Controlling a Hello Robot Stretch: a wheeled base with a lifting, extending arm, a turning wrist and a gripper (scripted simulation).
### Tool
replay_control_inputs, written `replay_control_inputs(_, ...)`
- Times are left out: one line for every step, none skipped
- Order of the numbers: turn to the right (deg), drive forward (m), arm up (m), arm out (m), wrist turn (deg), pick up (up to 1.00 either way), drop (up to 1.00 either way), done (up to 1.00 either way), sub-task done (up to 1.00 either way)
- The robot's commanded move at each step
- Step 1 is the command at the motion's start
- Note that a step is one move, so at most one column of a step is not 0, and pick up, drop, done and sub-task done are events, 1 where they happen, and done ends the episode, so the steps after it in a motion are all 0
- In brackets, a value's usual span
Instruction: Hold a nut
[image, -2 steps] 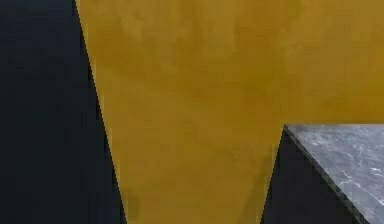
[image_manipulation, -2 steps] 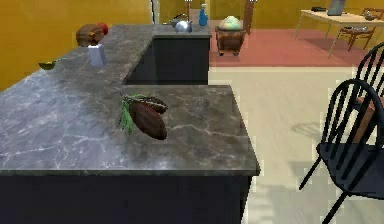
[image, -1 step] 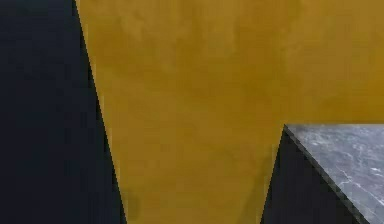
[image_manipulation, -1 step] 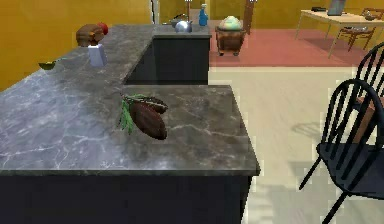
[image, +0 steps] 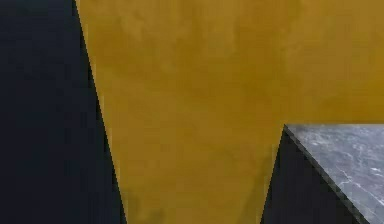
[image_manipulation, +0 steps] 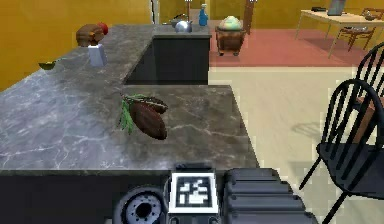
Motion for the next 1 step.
replay_control_inputs(0.0,0.0,0.0,0.36,0.0,0.0,0.0,0.0,0.0)
